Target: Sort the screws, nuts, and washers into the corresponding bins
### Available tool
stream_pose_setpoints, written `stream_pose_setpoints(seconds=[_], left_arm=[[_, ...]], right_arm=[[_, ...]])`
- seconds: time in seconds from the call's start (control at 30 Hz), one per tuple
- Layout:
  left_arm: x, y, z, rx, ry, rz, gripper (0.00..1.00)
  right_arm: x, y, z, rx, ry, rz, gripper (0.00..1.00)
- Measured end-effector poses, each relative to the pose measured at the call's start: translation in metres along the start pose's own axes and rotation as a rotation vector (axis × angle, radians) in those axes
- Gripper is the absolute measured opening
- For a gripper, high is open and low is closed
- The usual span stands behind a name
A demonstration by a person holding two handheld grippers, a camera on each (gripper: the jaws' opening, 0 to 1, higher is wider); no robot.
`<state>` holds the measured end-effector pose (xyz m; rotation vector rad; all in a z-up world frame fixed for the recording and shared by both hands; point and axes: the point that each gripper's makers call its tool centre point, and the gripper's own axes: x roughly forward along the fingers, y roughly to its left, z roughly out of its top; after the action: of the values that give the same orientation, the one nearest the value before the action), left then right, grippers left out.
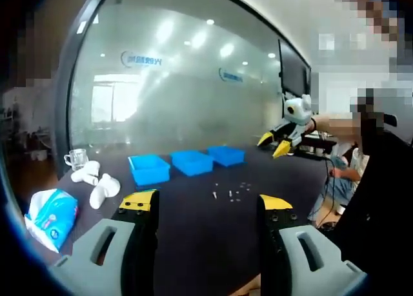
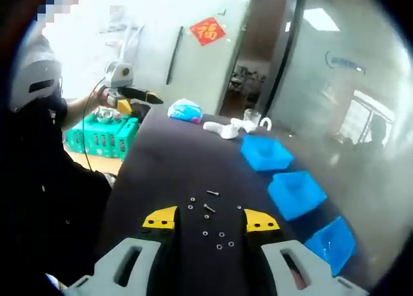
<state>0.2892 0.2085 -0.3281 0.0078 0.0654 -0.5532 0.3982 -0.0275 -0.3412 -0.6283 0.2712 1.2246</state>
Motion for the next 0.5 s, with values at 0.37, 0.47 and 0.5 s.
stream_pose_setpoints(seconds=[0.37, 0.47, 0.5], left_arm=[[-0.003, 0.004, -0.005, -0.011, 0.005, 0.014, 0.60], [-0.003, 0.003, -0.005, -0.018, 0.003, 0.017, 0.60], [-0.003, 0.003, -0.006, -0.018, 0.005, 0.018, 0.60]], right_arm=[[0.056, 0.007, -0.012, -0.203, 0.187, 0.164, 0.33], [0.071, 0.008, -0.013, -0.246, 0.221, 0.199, 0.32], [0.075, 0.007, -0.013, -0.254, 0.229, 0.210, 0.32]])
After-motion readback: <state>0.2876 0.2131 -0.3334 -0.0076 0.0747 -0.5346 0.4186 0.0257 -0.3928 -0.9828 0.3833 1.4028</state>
